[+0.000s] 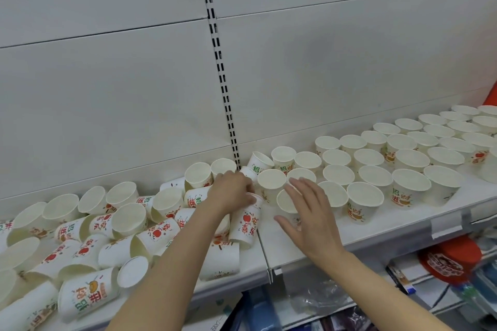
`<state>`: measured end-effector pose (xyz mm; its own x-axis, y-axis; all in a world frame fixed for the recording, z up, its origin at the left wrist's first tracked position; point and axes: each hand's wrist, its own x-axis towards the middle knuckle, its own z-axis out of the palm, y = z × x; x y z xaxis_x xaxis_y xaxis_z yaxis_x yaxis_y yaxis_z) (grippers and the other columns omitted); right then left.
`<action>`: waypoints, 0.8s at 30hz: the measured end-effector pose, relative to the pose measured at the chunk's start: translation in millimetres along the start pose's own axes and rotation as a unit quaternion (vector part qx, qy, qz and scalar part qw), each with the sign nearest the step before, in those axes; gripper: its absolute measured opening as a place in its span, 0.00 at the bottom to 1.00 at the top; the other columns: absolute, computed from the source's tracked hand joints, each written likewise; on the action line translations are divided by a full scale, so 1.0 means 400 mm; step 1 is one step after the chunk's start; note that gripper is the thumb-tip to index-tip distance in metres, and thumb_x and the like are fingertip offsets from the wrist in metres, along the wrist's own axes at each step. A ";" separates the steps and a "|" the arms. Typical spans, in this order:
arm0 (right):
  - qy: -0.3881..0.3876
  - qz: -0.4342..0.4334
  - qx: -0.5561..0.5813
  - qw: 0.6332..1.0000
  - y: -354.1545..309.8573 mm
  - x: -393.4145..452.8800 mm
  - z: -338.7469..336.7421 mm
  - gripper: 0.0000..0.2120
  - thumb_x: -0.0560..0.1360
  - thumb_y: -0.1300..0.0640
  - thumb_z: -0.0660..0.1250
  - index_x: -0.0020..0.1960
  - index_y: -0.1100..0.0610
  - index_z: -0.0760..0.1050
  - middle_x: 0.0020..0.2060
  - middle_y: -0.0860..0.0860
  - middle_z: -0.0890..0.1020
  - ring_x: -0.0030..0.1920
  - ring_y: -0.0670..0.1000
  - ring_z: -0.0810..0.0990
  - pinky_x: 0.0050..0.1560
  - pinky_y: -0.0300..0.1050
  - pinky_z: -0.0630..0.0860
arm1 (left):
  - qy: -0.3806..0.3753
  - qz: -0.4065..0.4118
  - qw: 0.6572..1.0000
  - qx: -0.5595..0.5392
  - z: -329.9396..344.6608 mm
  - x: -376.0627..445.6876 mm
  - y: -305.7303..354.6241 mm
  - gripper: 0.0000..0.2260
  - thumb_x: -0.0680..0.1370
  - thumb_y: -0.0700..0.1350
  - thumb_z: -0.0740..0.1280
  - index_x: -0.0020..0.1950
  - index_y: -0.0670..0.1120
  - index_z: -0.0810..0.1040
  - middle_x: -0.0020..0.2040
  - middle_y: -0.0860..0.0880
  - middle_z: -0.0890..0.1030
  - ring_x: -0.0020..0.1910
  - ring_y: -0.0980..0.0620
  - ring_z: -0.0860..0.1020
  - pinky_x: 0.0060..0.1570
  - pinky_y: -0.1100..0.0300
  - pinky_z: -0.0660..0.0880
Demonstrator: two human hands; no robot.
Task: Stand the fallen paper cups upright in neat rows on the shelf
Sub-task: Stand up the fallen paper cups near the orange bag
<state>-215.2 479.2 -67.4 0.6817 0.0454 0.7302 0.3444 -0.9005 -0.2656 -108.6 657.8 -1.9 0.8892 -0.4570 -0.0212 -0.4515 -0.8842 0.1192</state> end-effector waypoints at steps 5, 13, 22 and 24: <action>0.009 -0.032 0.080 0.996 -0.058 -0.014 0.012 0.24 0.74 0.50 0.69 0.66 0.60 0.73 0.64 0.52 0.74 0.65 0.53 0.71 0.68 0.47 0.65 | 0.053 -0.040 0.975 -0.214 -0.033 -0.067 -0.011 0.03 0.72 0.48 0.73 0.42 0.54 0.80 0.44 0.57 0.79 0.47 0.56 0.77 0.43 0.61 0.70; -0.093 0.049 0.054 0.993 -0.123 0.000 0.099 0.39 0.66 0.39 0.68 0.70 0.58 0.63 0.69 0.53 0.67 0.69 0.55 0.65 0.69 0.50 0.61 | 0.208 -0.087 0.923 -0.313 0.042 -0.152 0.030 0.06 0.73 0.53 0.72 0.39 0.56 0.77 0.41 0.58 0.80 0.46 0.59 0.77 0.47 0.55 0.75; -0.116 0.059 -0.068 0.989 -0.081 0.042 0.120 0.41 0.65 0.39 0.72 0.70 0.58 0.65 0.58 0.52 0.78 0.65 0.56 0.71 0.71 0.56 0.56 | 0.308 -0.076 0.913 -0.255 -0.005 -0.179 0.040 0.04 0.76 0.51 0.69 0.42 0.54 0.78 0.41 0.58 0.79 0.46 0.56 0.76 0.46 0.55 0.73; -0.118 0.050 -0.049 0.991 -0.069 0.045 0.115 0.42 0.65 0.39 0.72 0.71 0.59 0.63 0.61 0.53 0.77 0.67 0.55 0.69 0.72 0.55 0.55 | 0.353 -0.073 0.901 -0.241 -0.032 -0.204 0.042 0.04 0.77 0.51 0.68 0.43 0.53 0.78 0.42 0.58 0.79 0.46 0.55 0.75 0.46 0.55 0.72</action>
<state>-182.7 524.8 -75.8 0.8446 0.0439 0.5336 0.2120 -0.9426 -0.2581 -187.9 681.3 14.5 0.8385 -0.0144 0.5448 -0.3933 -0.7080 0.5865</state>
